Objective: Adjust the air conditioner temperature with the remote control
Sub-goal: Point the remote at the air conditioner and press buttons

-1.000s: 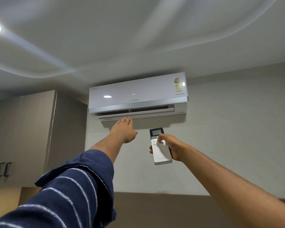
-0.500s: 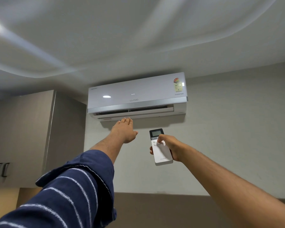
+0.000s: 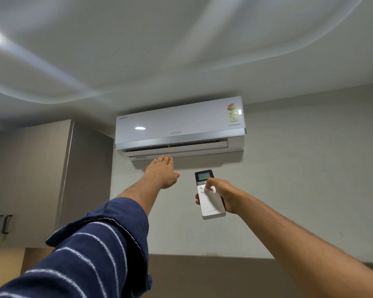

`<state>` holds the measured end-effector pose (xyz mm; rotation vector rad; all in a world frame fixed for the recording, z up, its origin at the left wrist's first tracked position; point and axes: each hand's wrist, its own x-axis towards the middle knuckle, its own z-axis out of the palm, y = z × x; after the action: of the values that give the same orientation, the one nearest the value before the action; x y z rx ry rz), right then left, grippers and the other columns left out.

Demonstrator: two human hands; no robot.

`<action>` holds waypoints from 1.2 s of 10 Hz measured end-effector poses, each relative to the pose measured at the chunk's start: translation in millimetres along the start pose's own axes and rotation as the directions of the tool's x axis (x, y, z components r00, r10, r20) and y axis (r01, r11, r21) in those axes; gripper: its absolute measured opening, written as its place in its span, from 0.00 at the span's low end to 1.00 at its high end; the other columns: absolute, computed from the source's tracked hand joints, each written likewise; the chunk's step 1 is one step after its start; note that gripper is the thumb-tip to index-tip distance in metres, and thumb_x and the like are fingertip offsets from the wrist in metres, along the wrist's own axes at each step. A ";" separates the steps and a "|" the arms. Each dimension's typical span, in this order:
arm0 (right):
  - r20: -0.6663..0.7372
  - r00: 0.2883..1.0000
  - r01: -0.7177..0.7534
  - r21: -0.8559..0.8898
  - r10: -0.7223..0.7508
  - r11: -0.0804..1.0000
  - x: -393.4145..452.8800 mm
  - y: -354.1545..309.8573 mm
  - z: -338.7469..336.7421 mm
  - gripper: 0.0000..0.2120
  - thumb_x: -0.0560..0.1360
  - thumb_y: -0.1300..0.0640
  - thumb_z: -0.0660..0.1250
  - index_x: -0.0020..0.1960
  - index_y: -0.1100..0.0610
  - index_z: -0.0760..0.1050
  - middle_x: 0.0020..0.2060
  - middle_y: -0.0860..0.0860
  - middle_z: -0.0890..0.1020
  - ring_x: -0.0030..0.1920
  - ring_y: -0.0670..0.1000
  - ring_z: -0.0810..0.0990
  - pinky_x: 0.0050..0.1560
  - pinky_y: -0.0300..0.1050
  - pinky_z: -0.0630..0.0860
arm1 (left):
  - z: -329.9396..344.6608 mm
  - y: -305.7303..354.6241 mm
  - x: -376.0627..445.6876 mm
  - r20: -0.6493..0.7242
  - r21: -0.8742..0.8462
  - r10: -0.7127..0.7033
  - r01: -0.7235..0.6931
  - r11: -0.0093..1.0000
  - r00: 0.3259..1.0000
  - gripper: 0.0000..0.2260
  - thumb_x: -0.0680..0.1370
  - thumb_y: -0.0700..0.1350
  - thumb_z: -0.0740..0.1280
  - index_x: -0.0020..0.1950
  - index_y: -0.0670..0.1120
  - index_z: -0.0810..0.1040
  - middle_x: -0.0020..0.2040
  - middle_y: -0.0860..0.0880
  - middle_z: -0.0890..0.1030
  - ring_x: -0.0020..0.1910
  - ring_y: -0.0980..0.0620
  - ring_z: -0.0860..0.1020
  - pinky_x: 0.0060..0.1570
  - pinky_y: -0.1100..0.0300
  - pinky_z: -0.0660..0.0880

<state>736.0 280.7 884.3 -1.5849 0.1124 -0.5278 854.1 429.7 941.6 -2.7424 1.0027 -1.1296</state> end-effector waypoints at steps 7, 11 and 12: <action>-0.001 1.000 0.014 0.011 -0.014 1.000 -5.1 1.9 -2.2 0.08 0.72 0.64 0.56 0.48 0.64 0.72 0.37 0.61 0.83 0.35 0.59 0.84 0.37 0.44 0.79 | 4.4 2.3 2.3 -0.011 0.006 0.008 -0.008 1.000 1.000 0.31 0.82 0.55 0.50 0.79 0.41 0.45 0.81 0.43 0.46 0.80 0.45 0.47 0.78 0.51 0.47; -0.015 1.000 -0.002 -0.025 0.002 1.000 -5.7 2.6 1.4 0.10 0.73 0.64 0.55 0.51 0.64 0.71 0.36 0.61 0.83 0.35 0.58 0.83 0.37 0.45 0.79 | 3.2 -1.0 -0.4 -0.018 0.003 0.002 -0.002 1.000 1.000 0.31 0.82 0.55 0.50 0.80 0.41 0.45 0.81 0.43 0.47 0.80 0.45 0.47 0.77 0.50 0.47; -0.015 1.000 0.002 -0.021 -0.002 1.000 -6.5 1.2 2.4 0.09 0.73 0.64 0.55 0.50 0.64 0.71 0.36 0.60 0.83 0.35 0.58 0.83 0.37 0.44 0.79 | 2.6 -1.4 -0.8 -0.018 -0.001 0.001 -0.001 1.000 1.000 0.31 0.82 0.55 0.50 0.80 0.41 0.44 0.81 0.43 0.46 0.80 0.45 0.47 0.77 0.50 0.47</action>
<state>731.5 285.3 881.5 -1.6017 0.1285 -0.5417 856.1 430.7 939.4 -2.7369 1.0063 -1.1560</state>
